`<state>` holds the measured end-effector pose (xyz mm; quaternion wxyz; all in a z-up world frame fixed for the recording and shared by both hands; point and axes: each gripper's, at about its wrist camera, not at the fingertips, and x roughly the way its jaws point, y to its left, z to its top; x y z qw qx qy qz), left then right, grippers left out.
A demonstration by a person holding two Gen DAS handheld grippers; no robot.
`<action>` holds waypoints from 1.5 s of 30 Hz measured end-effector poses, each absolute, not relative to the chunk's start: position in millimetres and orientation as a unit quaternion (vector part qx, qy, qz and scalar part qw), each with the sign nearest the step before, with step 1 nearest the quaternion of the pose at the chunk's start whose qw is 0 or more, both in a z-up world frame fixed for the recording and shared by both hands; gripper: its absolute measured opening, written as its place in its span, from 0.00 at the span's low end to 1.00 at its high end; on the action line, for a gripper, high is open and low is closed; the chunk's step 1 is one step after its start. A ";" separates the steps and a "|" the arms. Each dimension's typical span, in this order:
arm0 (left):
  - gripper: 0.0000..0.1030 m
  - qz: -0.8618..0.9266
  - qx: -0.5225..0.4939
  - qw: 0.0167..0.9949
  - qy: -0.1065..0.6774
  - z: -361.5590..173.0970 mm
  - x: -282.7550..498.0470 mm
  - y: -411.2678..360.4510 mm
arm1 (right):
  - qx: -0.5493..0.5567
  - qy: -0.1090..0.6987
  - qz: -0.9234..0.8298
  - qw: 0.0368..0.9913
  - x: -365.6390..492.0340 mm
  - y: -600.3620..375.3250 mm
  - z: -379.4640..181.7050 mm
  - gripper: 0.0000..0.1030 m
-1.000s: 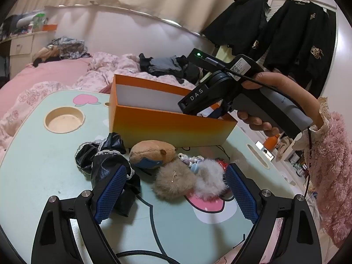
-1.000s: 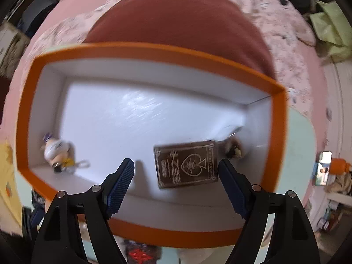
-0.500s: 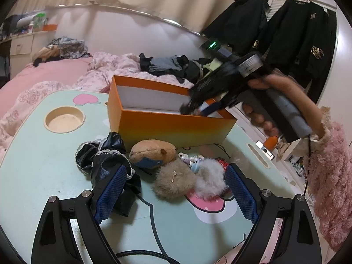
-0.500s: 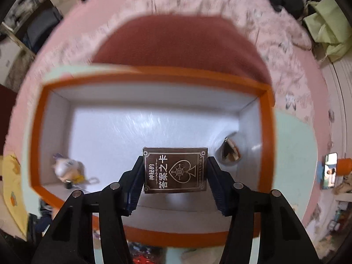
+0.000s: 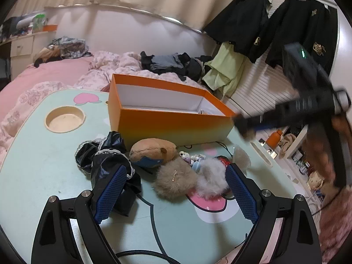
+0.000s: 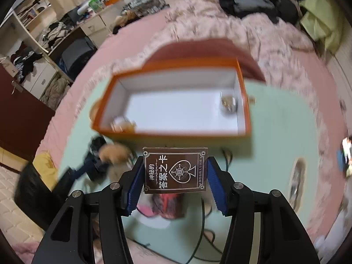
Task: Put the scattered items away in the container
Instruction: 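Reach into the box and grasp the brown printed card with the right tool, then set the card on the table with the right tool while the left tool reaches into the box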
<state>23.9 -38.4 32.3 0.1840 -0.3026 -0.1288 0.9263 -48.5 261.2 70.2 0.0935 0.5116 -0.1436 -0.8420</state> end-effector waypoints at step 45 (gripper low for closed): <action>0.88 0.868 -0.478 0.120 -0.055 69.2 -117.3 2.5 | 0.420 -0.296 -0.858 0.011 -63.5 330.1 26.1 0.28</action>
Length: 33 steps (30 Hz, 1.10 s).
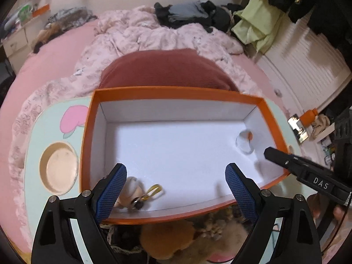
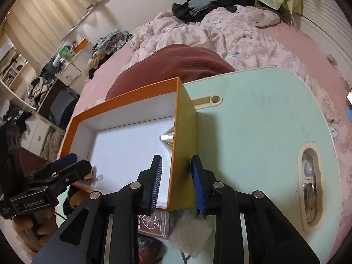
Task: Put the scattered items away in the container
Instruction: 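Set the card on the table with the right tool while the left tool reaches into the box, then grasp the silver spinning top in the box with the left tool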
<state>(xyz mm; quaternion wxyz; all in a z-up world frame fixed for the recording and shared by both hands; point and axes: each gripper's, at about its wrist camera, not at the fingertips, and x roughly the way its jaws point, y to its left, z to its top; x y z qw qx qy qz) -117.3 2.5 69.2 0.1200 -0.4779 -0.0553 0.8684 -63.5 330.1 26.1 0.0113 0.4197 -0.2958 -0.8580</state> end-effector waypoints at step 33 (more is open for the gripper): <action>0.30 0.805 -0.557 0.201 -0.043 27.1 -173.5 124.8 | 0.318 -0.412 -0.853 0.020 2.6 375.6 37.1 0.28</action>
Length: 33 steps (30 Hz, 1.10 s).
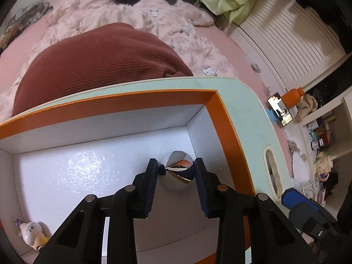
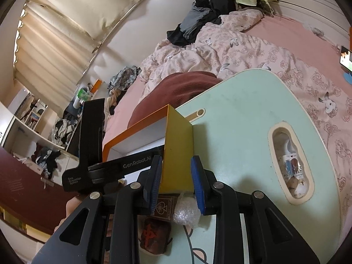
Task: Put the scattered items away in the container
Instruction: 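Grasp the silver spinning top in the box with the left tool, then carry the silver top out and set it on the table with the left tool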
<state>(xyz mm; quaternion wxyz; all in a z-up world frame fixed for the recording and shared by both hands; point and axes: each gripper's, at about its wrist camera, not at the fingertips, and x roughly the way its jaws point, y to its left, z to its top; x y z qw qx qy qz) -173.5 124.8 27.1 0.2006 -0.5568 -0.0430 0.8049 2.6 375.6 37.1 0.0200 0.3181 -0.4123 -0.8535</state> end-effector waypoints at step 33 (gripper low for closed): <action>0.28 0.910 -0.358 0.211 -0.001 31.8 26.0 16.1 | 0.371 -0.302 -0.878 0.010 -10.0 308.7 50.5 0.28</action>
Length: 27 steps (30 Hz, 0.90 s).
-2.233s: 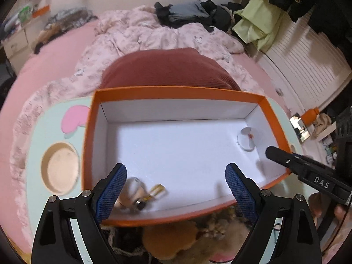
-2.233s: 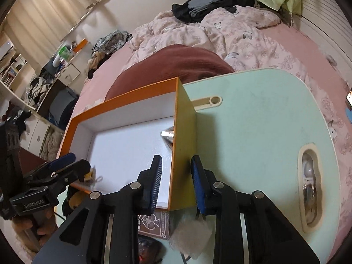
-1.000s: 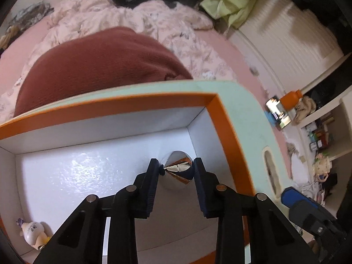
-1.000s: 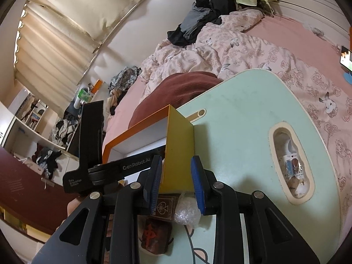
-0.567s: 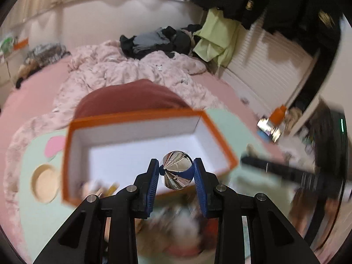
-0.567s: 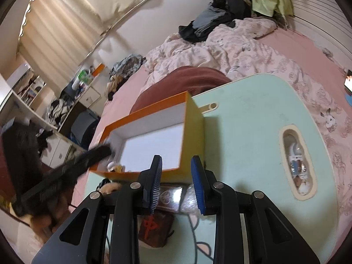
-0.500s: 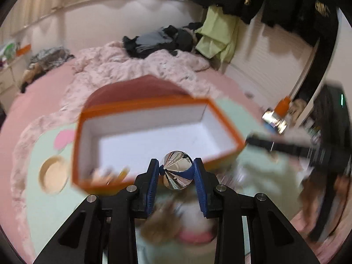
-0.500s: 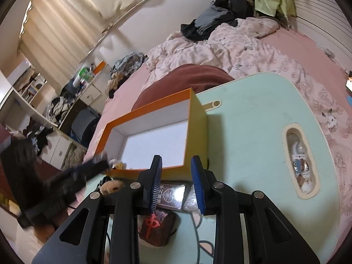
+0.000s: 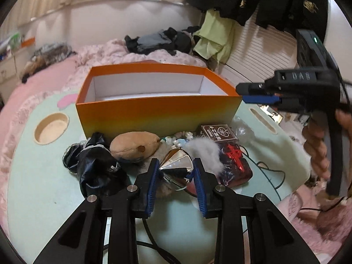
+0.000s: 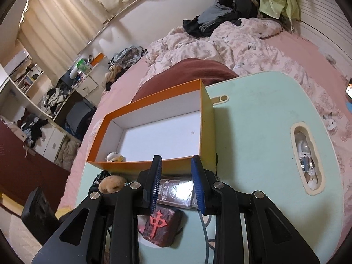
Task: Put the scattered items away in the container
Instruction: 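Carry the silver top out and set it on the table with the left tool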
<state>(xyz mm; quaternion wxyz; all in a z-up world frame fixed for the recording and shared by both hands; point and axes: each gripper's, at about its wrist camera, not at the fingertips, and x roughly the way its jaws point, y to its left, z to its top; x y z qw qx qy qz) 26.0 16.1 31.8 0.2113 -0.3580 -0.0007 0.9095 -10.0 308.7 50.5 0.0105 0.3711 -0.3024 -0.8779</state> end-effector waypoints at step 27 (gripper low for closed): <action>0.66 0.933 -0.336 0.131 -0.002 25.5 41.5 -9.5 | 0.486 -0.132 -0.864 -0.004 -100.6 220.2 63.5 0.29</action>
